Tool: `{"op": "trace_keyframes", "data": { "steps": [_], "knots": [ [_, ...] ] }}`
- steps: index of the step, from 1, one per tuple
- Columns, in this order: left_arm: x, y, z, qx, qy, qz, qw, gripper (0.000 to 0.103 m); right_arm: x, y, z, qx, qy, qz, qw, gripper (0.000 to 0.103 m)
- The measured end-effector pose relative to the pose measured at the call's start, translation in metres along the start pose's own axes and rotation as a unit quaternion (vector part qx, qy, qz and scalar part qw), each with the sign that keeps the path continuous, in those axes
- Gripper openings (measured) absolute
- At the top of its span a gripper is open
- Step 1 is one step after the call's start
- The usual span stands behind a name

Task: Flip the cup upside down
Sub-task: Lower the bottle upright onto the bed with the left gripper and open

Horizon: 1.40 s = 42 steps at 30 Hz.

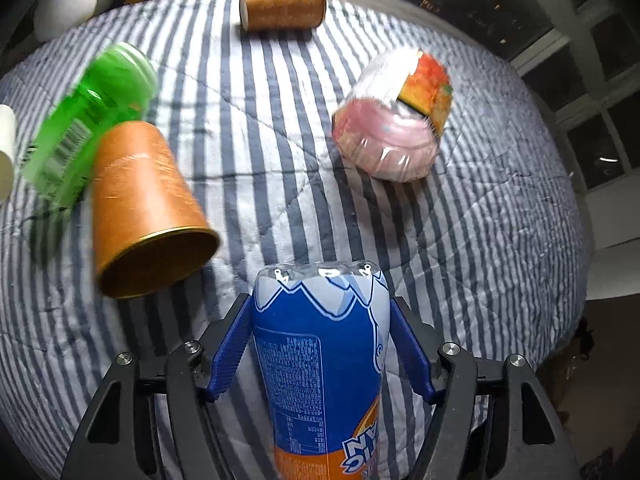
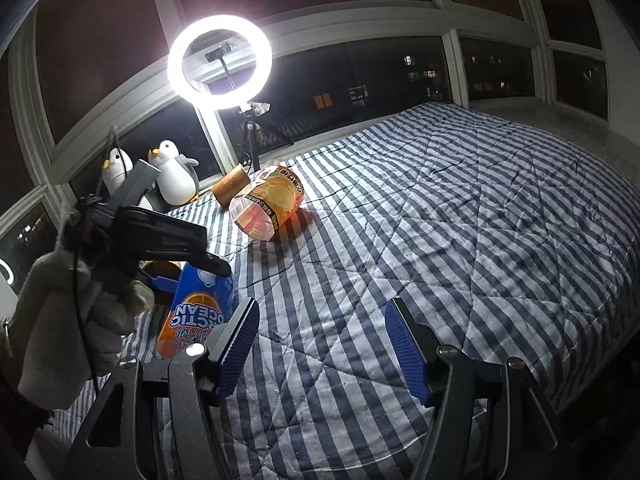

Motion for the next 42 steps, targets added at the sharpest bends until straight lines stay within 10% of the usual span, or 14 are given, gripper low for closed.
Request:
{"op": "trace_keyframes", "data": {
  "steps": [15, 31, 42],
  "knots": [
    [-0.089, -0.008, 0.015, 0.067, 0.165, -0.071, 0.9814, 0.071, 0.011, -0.039, 0.015, -0.029, -0.019, -0.026, 0.999, 0.062],
    [-0.078, 0.018, -0.037, 0.106, 0.236, -0.115, 0.9591, 0.071, 0.009, -0.036, 0.018, -0.027, -0.023, -0.018, 0.999, 0.062],
    [-0.062, 0.027, -0.011, 0.135, 0.231, -0.108, 0.9575, 0.071, 0.007, -0.031, 0.016, -0.02, -0.021, -0.014, 1.0, 0.062]
  ]
}}
Point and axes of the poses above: each gripper's, at about its wrist camera, not at the fingertips, and x roughly the way its jaws point, y to its right, z to its underside, the point moved 9 cm from there along x, roughly the way its jaws point, and after that the axes turned 13 degrees about x, right-handed, at the moved point
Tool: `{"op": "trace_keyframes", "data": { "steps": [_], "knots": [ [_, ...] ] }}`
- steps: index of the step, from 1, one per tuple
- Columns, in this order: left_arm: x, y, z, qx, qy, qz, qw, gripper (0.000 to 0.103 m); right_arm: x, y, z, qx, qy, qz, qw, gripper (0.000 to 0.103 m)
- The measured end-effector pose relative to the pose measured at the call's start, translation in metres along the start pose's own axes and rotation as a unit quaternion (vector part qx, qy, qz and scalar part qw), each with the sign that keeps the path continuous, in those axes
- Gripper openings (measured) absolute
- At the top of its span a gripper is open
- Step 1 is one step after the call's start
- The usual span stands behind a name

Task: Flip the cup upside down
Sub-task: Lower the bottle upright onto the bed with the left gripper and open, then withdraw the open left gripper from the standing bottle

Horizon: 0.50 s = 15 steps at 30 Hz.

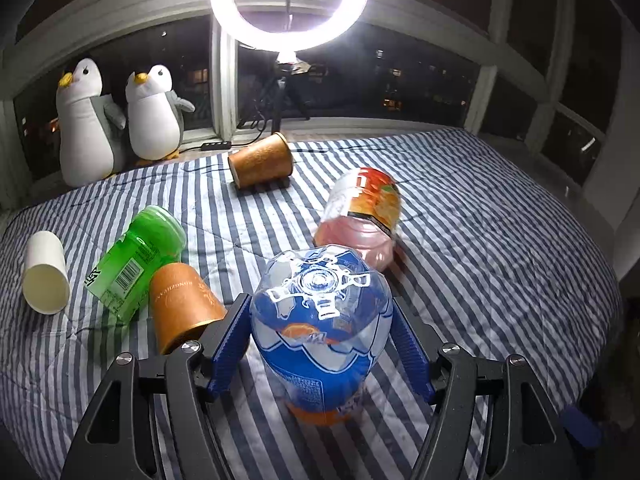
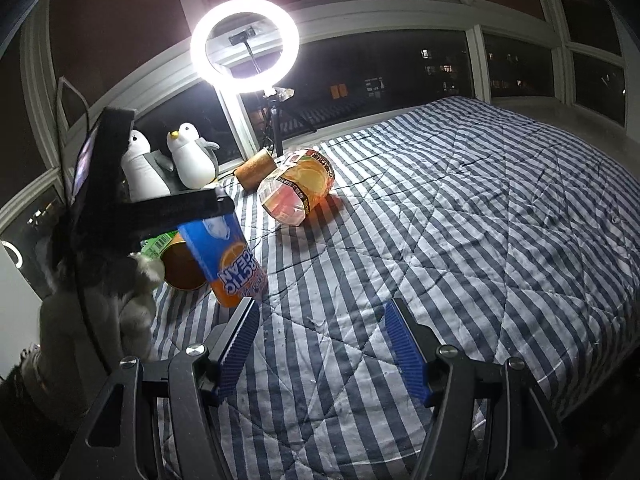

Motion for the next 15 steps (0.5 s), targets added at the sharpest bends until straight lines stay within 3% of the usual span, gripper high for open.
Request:
{"op": "trace_keyframes", "data": {
  "steps": [7, 11, 15],
  "knots": [
    [-0.01, 0.013, 0.008, 0.011, -0.005, 0.01, 0.9999, 0.073, 0.0, -0.006, 0.005, -0.006, -0.004, -0.004, 1.0, 0.062],
    [-0.01, 0.014, 0.01, 0.015, -0.005, 0.012, 0.9998, 0.085, 0.001, -0.005, 0.004, -0.006, -0.005, -0.004, 1.0, 0.062],
    [-0.011, 0.012, 0.008, 0.013, -0.006, 0.012, 0.9998, 0.087, 0.001, -0.005, 0.003, -0.005, -0.005, -0.003, 1.0, 0.062]
  ]
}}
Point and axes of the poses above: each gripper's, at about its wrist camera, not at the fingertips, and x roughly the way its jaws point, y to its right, z to its underside, the point moved 9 cm from there along x, roughly the way its jaws point, and after that the axes turned 13 degrees about x, right-handed, at the moved point
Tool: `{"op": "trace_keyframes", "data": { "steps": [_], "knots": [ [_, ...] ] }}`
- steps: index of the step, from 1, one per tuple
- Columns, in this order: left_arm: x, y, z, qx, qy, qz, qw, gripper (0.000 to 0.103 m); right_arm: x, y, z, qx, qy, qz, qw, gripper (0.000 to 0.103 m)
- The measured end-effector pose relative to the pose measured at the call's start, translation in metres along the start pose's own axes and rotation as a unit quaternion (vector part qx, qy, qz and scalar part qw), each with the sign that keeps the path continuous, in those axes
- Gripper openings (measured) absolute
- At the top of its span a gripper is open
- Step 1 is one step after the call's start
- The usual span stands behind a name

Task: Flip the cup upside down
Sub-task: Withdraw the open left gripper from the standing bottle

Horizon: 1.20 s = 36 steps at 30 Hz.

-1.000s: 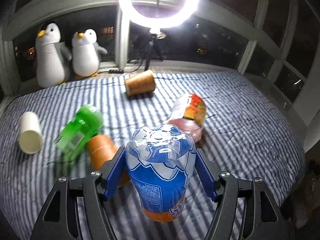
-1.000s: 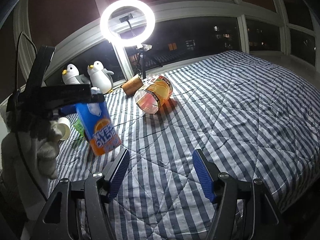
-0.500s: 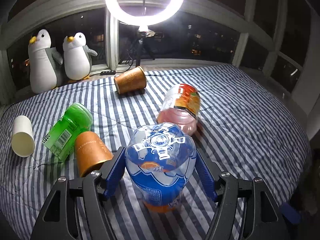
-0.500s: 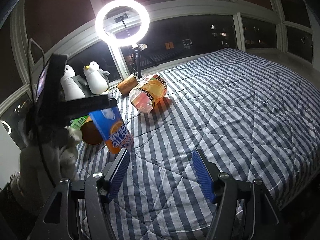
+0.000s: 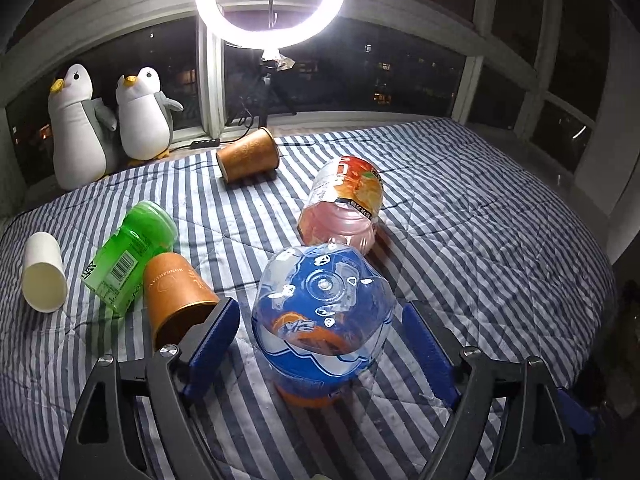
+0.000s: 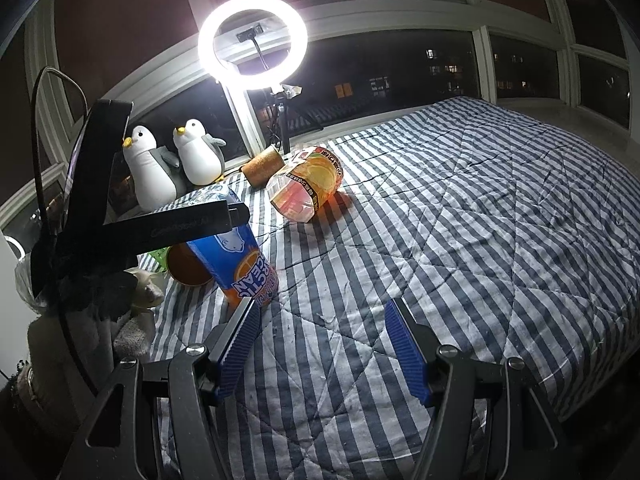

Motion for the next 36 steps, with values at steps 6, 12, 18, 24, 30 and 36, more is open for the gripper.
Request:
{"op": "trace_keyframes", "data": {
  "steps": [6, 12, 18, 24, 30, 36],
  "knots": [
    [-0.018, -0.005, -0.003, -0.002, 0.014, 0.0, 0.9999, 0.092, 0.001, 0.0, 0.0, 0.0, 0.001, -0.001, 1.0, 0.062],
    [-0.057, -0.013, 0.003, -0.007, 0.039, -0.008, 0.9992, 0.096, -0.004, -0.006, -0.005, -0.014, 0.013, -0.006, 1.0, 0.066],
    [-0.108, -0.032, 0.029, -0.023, 0.07, -0.055, 0.9957, 0.101, -0.013, -0.025, -0.009, -0.05, 0.03, -0.011, 0.998, 0.068],
    [-0.157, -0.061, 0.059, -0.049, 0.097, -0.133, 0.9851, 0.101, -0.021, -0.049, -0.009, -0.082, 0.046, -0.032, 0.995, 0.075],
    [-0.207, -0.078, 0.084, -0.065, 0.119, -0.197, 0.971, 0.101, -0.036, -0.072, -0.003, -0.113, 0.074, -0.042, 0.99, 0.078],
    [-0.234, -0.084, 0.103, -0.079, 0.124, -0.213, 0.966, 0.102, -0.051, -0.085, 0.006, -0.124, 0.096, -0.048, 0.986, 0.086]
  ]
}}
Point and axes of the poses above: each gripper's, at about its wrist camera, not at the fingertips, and x roughly the way its jaws point, y to its right, z to its underside, the point moved 9 cm from there along x, roughly the way its jaws point, and after that the axes turned 13 degrees about x, right-handed, at the moved point
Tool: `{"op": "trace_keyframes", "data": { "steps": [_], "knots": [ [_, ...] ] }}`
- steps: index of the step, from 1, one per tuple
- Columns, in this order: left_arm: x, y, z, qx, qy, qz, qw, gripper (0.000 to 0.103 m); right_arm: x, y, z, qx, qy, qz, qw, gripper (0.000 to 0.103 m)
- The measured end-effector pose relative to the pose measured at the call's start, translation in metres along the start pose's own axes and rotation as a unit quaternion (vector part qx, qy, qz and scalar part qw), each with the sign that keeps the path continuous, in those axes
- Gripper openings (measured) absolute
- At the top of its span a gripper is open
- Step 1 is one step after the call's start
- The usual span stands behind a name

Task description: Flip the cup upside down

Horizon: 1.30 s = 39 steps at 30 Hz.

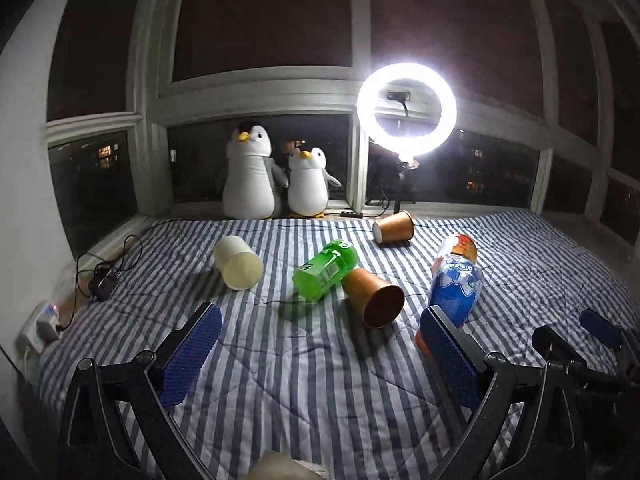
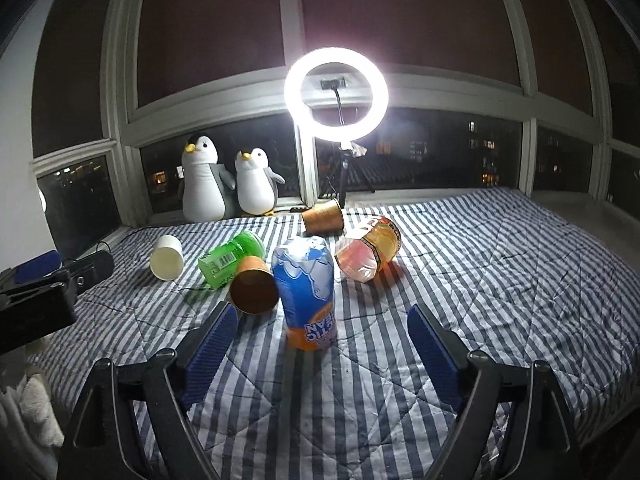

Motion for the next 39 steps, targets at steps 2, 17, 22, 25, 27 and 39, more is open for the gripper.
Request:
{"op": "trace_keyframes", "data": {
  "steps": [2, 17, 22, 25, 27, 39],
  "knots": [
    [-0.006, -0.003, 0.002, -0.002, 0.003, -0.005, 1.0, 0.103, -0.004, -0.002, 0.001, -0.002, 0.004, 0.0, 1.0, 0.088],
    [-0.024, -0.002, 0.014, 0.014, 0.002, -0.019, 0.9997, 0.103, -0.021, -0.009, 0.006, -0.007, 0.025, -0.001, 1.0, 0.096],
    [-0.024, -0.004, 0.018, 0.01, -0.004, -0.017, 0.9998, 0.103, -0.021, -0.011, 0.013, -0.004, 0.021, 0.0, 1.0, 0.098],
    [-0.025, -0.007, 0.018, 0.004, -0.001, -0.018, 0.9998, 0.103, -0.023, -0.013, 0.014, -0.005, 0.021, -0.001, 1.0, 0.098],
    [-0.026, -0.009, 0.017, 0.003, 0.001, -0.021, 0.9998, 0.103, -0.024, -0.015, 0.013, -0.008, 0.024, -0.001, 1.0, 0.098],
    [-0.03, -0.012, 0.014, -0.001, 0.011, -0.025, 0.9996, 0.103, -0.028, -0.015, 0.008, -0.006, 0.033, -0.002, 0.999, 0.098]
  ]
}}
Point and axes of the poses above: each gripper's, at about its wrist camera, not at the fingertips, and x roughly the way its jaws point, y to its right, z to its underside, the point moved 9 cm from there along x, roughly the way its jaws point, and after that the axes turned 13 degrees about x, right-handed, at the moved point
